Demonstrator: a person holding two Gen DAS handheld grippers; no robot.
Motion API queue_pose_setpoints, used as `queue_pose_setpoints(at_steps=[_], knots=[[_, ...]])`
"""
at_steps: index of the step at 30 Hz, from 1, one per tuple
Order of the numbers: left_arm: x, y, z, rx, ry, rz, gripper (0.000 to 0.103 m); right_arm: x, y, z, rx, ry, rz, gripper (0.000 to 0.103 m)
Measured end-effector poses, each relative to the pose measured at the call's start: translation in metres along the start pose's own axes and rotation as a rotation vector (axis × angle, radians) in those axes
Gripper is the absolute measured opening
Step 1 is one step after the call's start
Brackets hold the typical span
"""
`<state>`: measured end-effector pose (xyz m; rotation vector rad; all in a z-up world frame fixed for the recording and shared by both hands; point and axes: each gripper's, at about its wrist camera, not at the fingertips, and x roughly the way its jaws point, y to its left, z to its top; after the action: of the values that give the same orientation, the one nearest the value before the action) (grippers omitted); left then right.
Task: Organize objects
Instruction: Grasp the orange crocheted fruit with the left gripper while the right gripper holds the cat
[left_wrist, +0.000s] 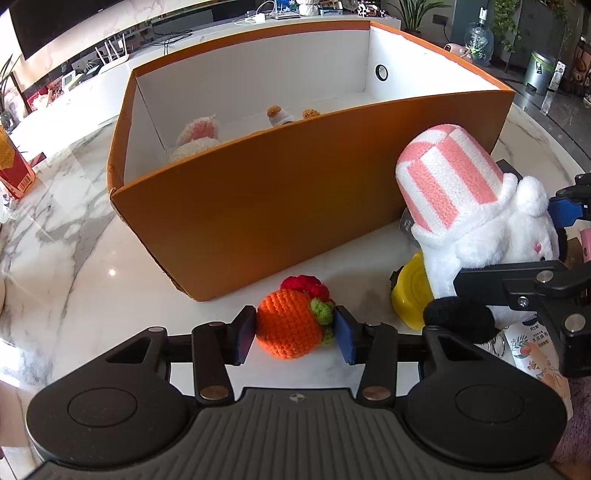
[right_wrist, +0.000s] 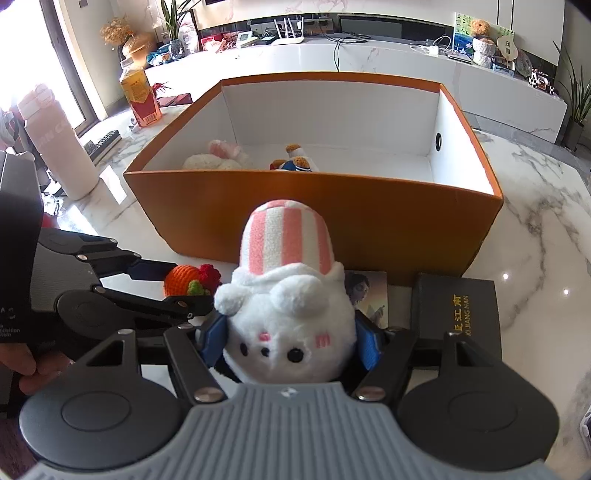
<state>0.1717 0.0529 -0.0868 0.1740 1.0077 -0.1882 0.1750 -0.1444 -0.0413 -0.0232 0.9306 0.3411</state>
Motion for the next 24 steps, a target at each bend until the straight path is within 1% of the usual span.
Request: queue_pose_setpoints(at_steps=[3, 6, 8, 11, 14, 17, 20, 24], knots=[[-0.004, 0.004, -0.004, -0.033, -0.001, -0.011, 0.05, -0.002, -0.002, -0.001, 0.007, -0.005, 0.005, 0.07], [-0.018, 0.007, -0.008, -0.066, -0.024, -0.027, 0.05, -0.008, -0.004, 0.001, 0.013, -0.021, 0.011, 0.07], [-0.037, 0.004, -0.009, -0.068, -0.057, -0.041, 0.05, -0.014, -0.005, 0.002, 0.017, -0.035, 0.017, 0.07], [-0.07, 0.002, -0.009, -0.072, -0.12, -0.086, 0.049, -0.026, -0.007, 0.009, 0.024, -0.063, 0.047, 0.07], [-0.1, 0.003, 0.006, -0.066, -0.184, -0.092, 0.05, -0.039, -0.006, 0.021, 0.011, -0.102, 0.077, 0.07], [-0.117, 0.007, 0.03, -0.06, -0.242, -0.064, 0.049, -0.05, -0.002, 0.04, -0.023, -0.153, 0.086, 0.07], [-0.125, 0.013, 0.053, -0.056, -0.279, -0.056, 0.049, -0.059, 0.0, 0.061, -0.043, -0.204, 0.099, 0.07], [-0.127, 0.023, 0.076, -0.038, -0.317, -0.005, 0.049, -0.06, 0.001, 0.091, -0.061, -0.249, 0.112, 0.07]])
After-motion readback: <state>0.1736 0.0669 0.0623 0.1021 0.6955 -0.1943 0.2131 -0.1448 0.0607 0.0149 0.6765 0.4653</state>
